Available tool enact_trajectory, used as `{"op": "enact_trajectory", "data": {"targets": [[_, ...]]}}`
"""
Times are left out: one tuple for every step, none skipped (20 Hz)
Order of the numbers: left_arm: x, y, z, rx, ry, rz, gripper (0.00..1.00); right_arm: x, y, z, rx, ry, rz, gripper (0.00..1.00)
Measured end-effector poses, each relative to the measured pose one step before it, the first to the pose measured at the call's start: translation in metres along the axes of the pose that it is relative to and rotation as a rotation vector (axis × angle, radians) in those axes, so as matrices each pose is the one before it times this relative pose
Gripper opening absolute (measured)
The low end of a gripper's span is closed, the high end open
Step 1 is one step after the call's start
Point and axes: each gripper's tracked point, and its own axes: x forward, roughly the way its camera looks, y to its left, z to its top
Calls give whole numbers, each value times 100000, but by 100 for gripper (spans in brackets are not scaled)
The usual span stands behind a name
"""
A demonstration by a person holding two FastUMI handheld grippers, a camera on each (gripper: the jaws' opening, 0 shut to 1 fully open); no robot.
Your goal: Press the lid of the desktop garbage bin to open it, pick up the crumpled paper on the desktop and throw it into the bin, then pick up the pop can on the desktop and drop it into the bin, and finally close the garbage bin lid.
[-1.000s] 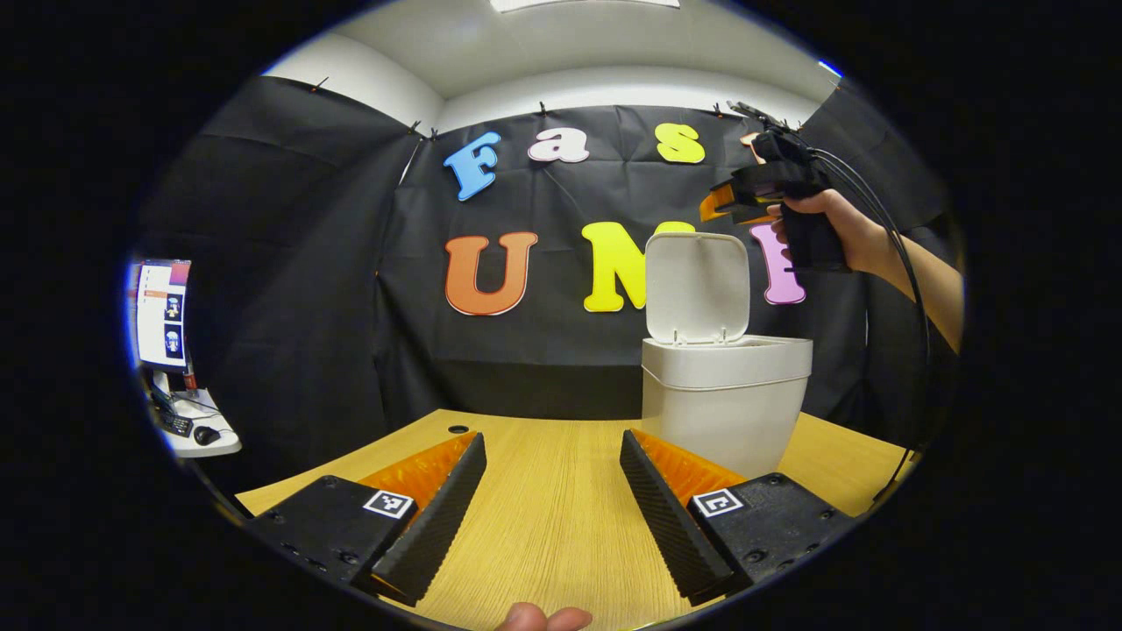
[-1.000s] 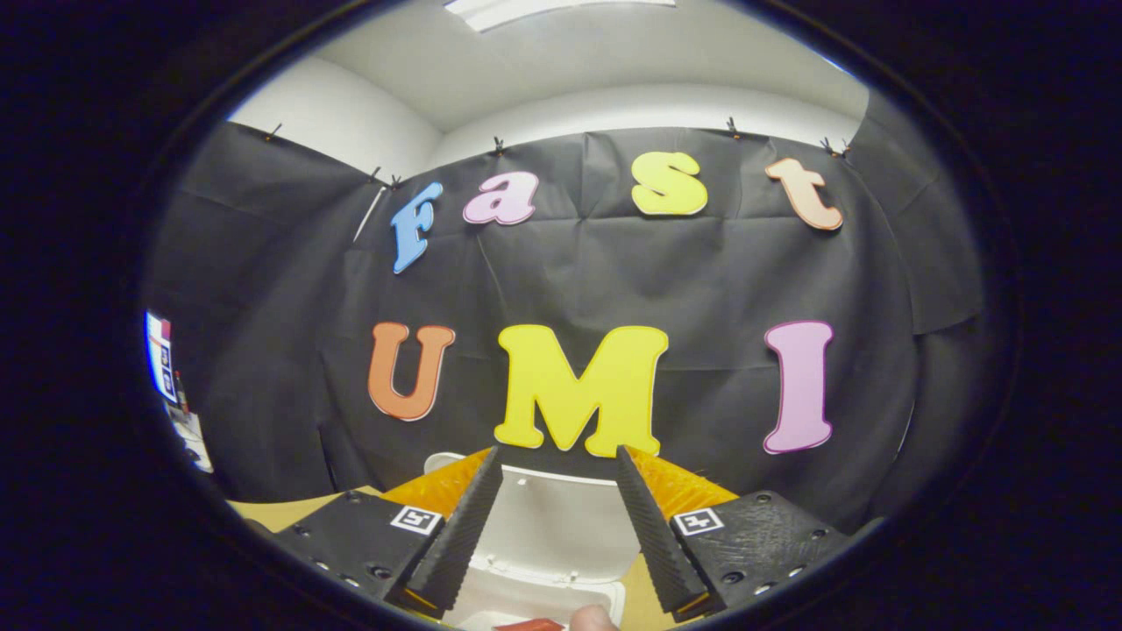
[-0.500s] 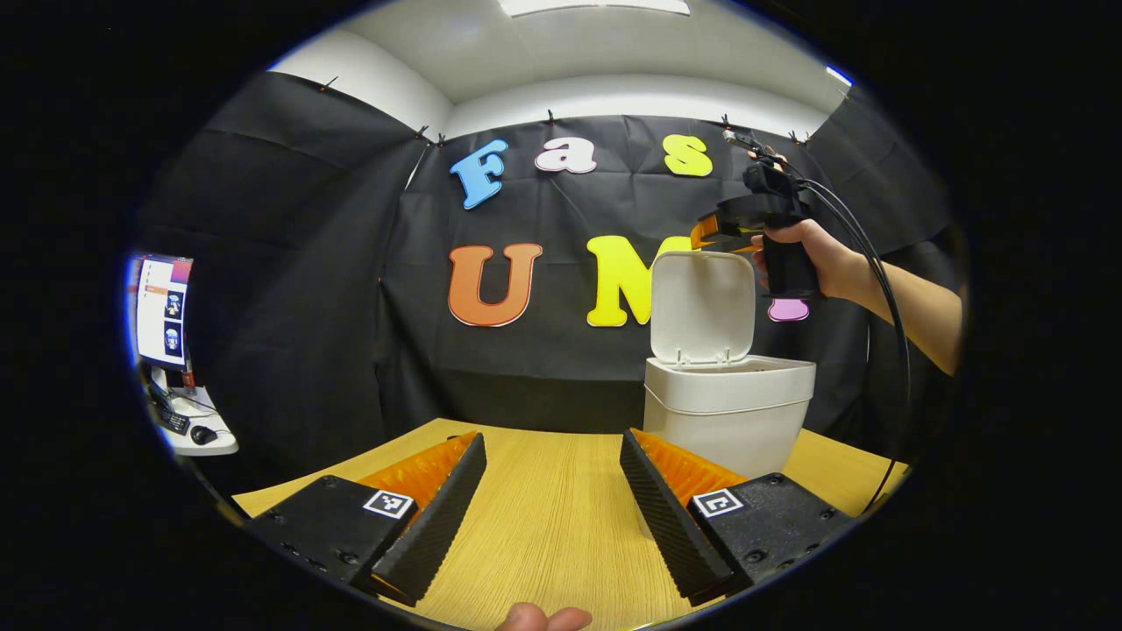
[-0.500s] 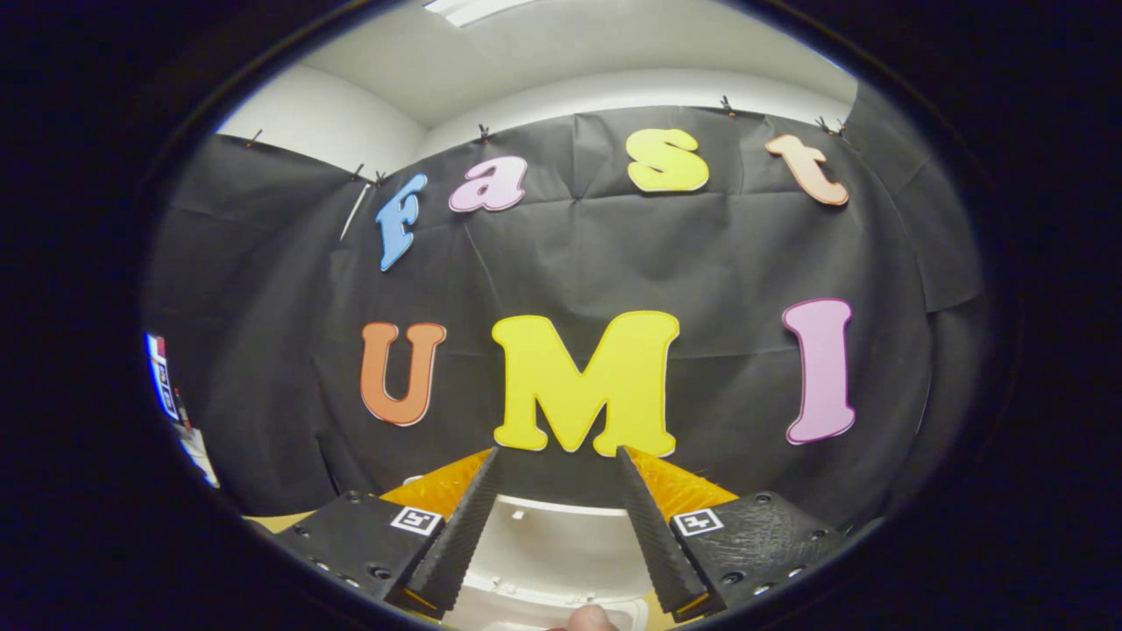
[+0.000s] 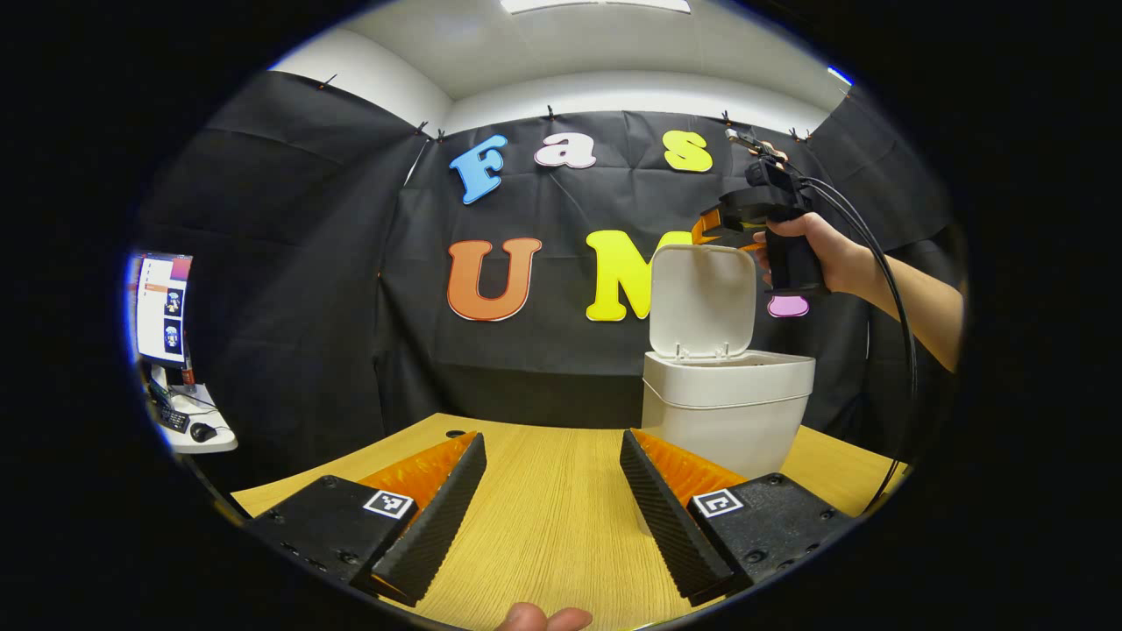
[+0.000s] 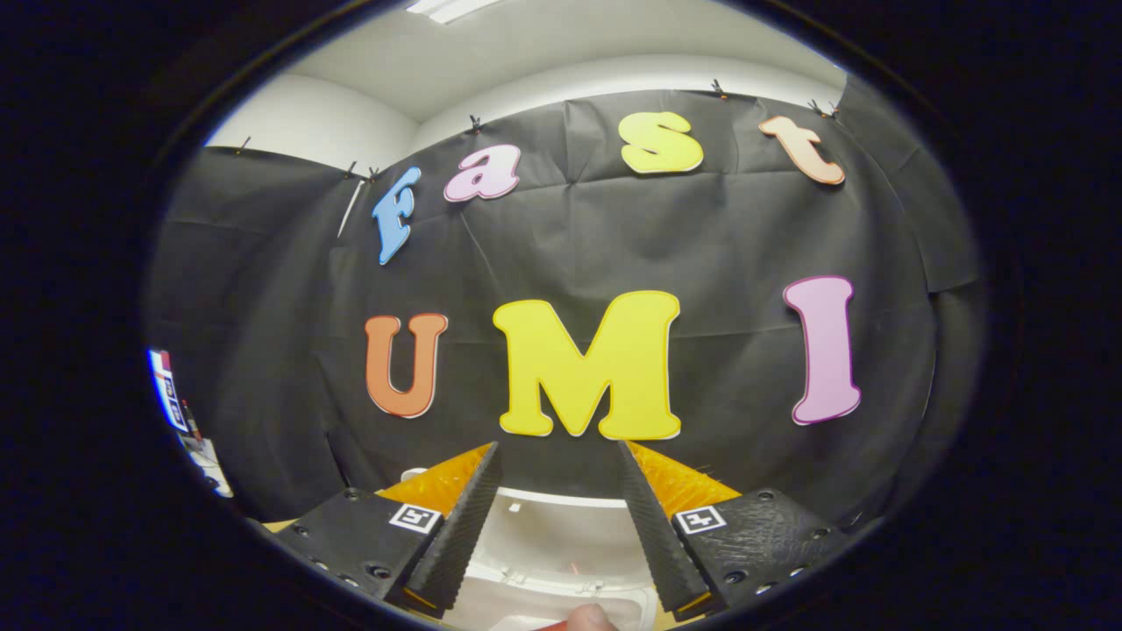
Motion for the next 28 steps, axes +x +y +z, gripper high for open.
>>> {"op": "enact_trajectory", "data": {"targets": [[-102,-52,147,365,-235,103,99,-417,173,-88,-749,427,430,82],[-140,-222,253,270,-642,-267,99,-498,66,-101,-184,459,303,84],[-123,-225,212,187,-519,-436,99,-569,80,-168,577,359,219,82],[-33,-239,157,186,-290,-526,99,-601,245,-178,84,747,566,84],[-17,-269,109,470,-243,-620,99,-592,316,-449,-118,1059,1069,82],[-112,-215,70,988,86,-97,99,-679,266,-388,564,1269,1401,82],[-68,-105,25,1219,-48,-5,99,-635,322,-645,561,1896,1460,82],[-42,-196,39,1087,-55,-148,99,-601,315,-840,177,2423,1436,82],[-4,-111,1,657,15,-232,99,-452,112,-1073,35,2721,1117,84],[-32,-200,-54,332,88,-390,99,-409,139,-1007,436,2558,1268,82],[-25,-201,-1,143,39,-305,99,-336,27,-1019,511,2099,756,82],[-46,-227,-75,99,119,-272,99,-336,-25,-749,285,1280,400,84],[-97,-122,-158,279,327,-96,99,-167,-98,-850,282,1157,240,80],[2,-108,-206,475,376,104,99,-195,36,-822,339,1478,530,84],[48,-124,-216,328,550,195,99,-202,-25,-779,261,1511,520,82],[-35,-107,-248,-56,533,-139,99,-104,-165,-609,96,1068,-26,84],[129,-234,-271,-414,548,-361,99,71,-145,-503,-579,739,-609,82],[70,-275,-217,-708,635,-510,99,419,-202,-571,-845,1311,-370,82],[43,-191,-268,-1169,480,-143,99,331,-111,-1137,-915,2554,-421,82],[-25,21,-258,-1269,592,-100,99,184,2,-1006,-208,2734,289,83],[56,-52,-183,-1112,562,18,99,124,92,-1113,-106,2644,308,83],[61,-6,-273,-829,537,155,99,109,179,-912,-665,2091,332,79],[123,62,-218,-614,523,278,99,108,80,-629,-851,985,172,81],[5,148,-204,-354,608,251,99,66,-8,-224,-688,-319,-146,77],[10,164,-150,-243,483,233,99,56,-93,-260,-627,-411,-415,77],[-58,-54,-164,-136,407,50,99,73,-26,-250,-392,-307,6,82],[117,-29,-178,-100,396,163,99,111,-26,-289,323,-417,151,82],[-55,113,-197,-117,431,150,99,114,-8,-354,766,324,256,79]]}}
